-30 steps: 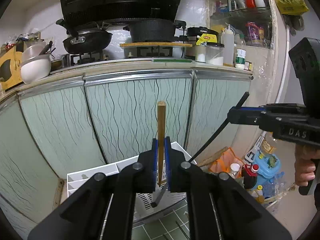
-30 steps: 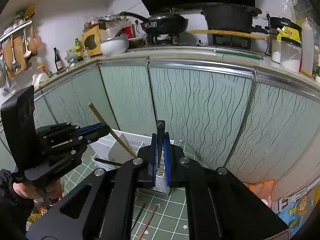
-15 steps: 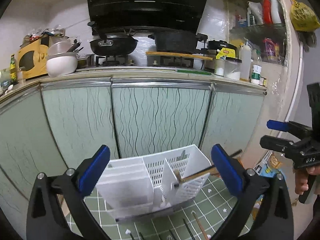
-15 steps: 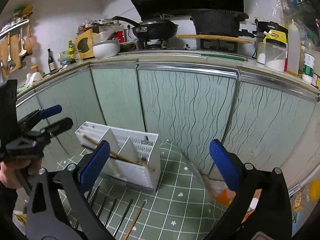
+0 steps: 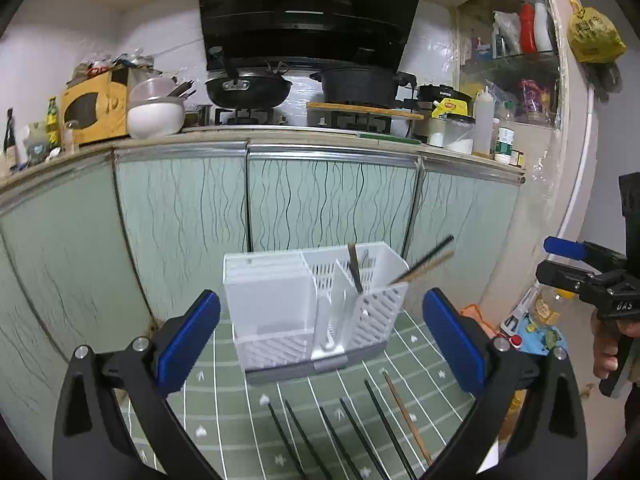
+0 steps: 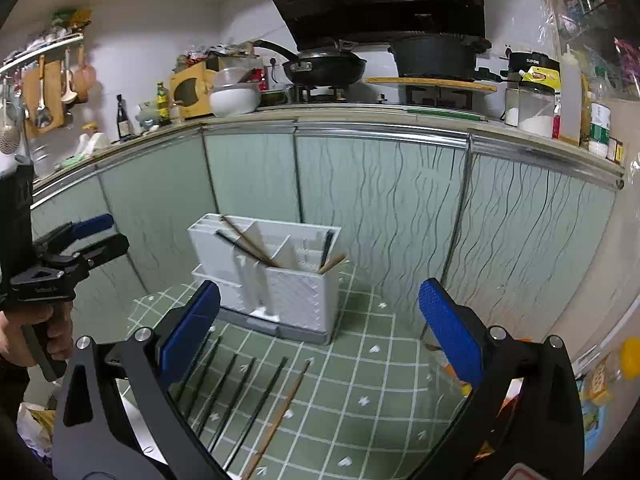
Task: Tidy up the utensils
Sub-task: 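Withdraw both open grippers back toward the remaining chopsticks, then lower both open grippers down onto the chopsticks lying on the mat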
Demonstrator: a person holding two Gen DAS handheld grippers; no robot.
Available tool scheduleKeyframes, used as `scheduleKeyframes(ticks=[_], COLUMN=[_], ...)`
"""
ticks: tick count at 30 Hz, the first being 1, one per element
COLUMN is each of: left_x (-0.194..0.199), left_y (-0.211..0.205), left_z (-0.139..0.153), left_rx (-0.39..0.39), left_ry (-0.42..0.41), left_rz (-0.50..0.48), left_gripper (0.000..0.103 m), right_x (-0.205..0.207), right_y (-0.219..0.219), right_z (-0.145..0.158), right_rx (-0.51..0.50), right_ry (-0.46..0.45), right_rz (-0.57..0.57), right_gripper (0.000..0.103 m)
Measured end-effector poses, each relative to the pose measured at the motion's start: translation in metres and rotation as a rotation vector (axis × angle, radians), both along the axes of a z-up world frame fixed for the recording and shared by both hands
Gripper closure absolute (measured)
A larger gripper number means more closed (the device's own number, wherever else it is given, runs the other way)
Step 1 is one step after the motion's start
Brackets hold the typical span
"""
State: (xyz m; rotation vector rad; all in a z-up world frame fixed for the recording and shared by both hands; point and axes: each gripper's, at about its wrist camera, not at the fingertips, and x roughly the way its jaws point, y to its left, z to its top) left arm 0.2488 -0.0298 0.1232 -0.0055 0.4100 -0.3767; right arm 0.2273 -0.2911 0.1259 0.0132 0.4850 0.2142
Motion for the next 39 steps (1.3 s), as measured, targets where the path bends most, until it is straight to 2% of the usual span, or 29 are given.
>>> scheduleKeyframes(ticks=[8,14,18,25,29,39], left_x=[-0.039,-0.053,-0.054,-0.053,-0.049,-0.037], left_y=[0.022,0.03,0.034,0.037,0.034,0.047], left_z=[-0.043,-0.072,-0.087,-0.105,-0.114,-0.123], left_rx=[0.002,0.041,0.04,0.031,0.041,0.008], left_ry=[0.024,0.04,0.069,0.081,0.078,0.092], left_rz=[0.049,0.066,0.064,0.051,0.043,0.071], left_gripper=[0.005,0.005,0.005,0.005,0.005,0.005], right_x=[-0.029,-0.034,-0.031,-0.029,-0.026,-0.017], right_y=[0.014,0.019,0.021,0.042,0.047,0.048], right_z=[-0.045,-0.075,-0.095,-0.109,-0.112,-0.112], right_rx=[0.009,0.026,0.061,0.008,0.032,0.009], right_ry=[0.029,0.051,0.082,0.083,0.099,0.126], right_rz=[0.019,0.025,0.043,0.079,0.098,0.067], right_gripper=[0.007,0.007,0.007,0.007,0.007,0.007])
